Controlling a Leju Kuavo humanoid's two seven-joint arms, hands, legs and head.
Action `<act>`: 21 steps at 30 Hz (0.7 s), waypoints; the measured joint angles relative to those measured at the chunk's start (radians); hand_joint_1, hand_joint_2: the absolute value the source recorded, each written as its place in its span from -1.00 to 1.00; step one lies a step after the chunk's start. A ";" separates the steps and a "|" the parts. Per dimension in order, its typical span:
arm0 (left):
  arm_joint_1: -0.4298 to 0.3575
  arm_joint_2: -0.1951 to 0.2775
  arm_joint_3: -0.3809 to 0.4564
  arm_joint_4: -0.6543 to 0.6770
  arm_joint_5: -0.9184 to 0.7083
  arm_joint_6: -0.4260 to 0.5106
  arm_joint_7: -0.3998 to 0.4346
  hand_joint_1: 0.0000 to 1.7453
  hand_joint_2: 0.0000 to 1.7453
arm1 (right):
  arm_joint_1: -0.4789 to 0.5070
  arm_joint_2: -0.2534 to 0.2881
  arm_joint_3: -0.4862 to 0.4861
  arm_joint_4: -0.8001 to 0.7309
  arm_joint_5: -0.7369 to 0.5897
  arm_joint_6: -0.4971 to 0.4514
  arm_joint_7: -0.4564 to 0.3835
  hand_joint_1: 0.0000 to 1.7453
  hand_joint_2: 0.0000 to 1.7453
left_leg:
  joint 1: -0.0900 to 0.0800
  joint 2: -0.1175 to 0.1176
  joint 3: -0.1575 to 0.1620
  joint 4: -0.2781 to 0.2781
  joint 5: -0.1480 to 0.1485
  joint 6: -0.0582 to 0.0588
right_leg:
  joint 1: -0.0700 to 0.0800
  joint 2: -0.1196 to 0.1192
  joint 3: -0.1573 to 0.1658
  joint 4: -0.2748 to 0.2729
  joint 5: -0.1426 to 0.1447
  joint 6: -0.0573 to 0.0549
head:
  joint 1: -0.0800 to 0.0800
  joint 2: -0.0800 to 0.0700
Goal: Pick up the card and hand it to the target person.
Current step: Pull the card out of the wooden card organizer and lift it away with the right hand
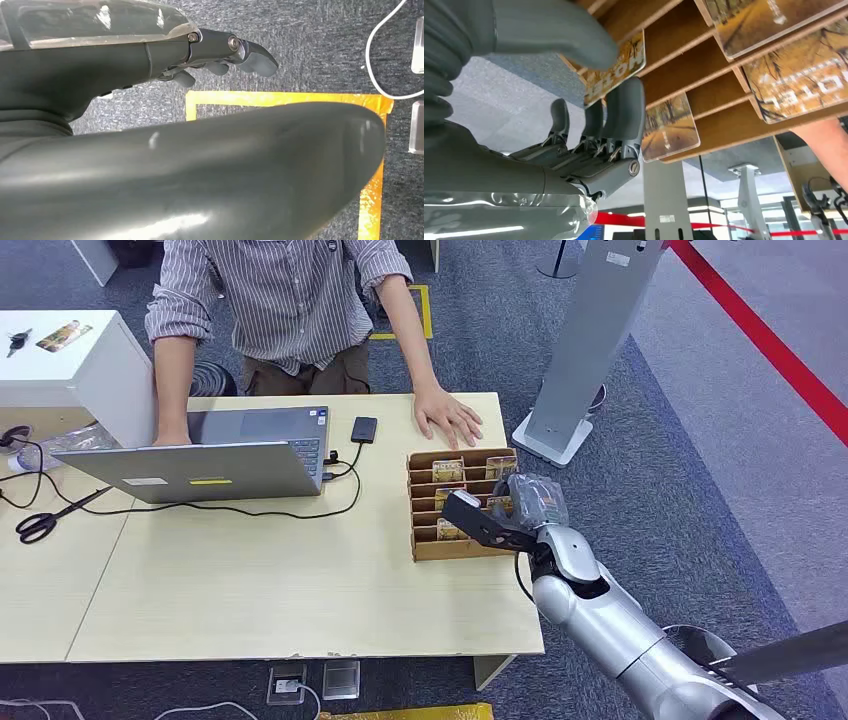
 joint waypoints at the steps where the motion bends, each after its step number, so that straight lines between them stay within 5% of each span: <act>1: 0.000 0.000 0.000 0.000 0.000 0.000 0.000 -1.00 -1.00 | 0.000 0.000 0.000 0.000 0.000 0.000 0.000 0.49 1.00 | 0.000 0.000 0.000 0.000 0.000 0.000 | 0.000 0.000 0.000 0.000 0.000 0.000 | 0.000 0.000; 21: -0.001 0.005 -0.006 0.000 -0.009 0.014 -0.011 -1.00 -1.00 | -0.002 0.000 0.001 0.001 -0.002 -0.004 0.001 0.92 1.00 | 0.000 0.000 0.000 0.000 0.000 0.000 | 0.000 0.000 0.000 0.000 0.000 0.000 | 0.000 0.000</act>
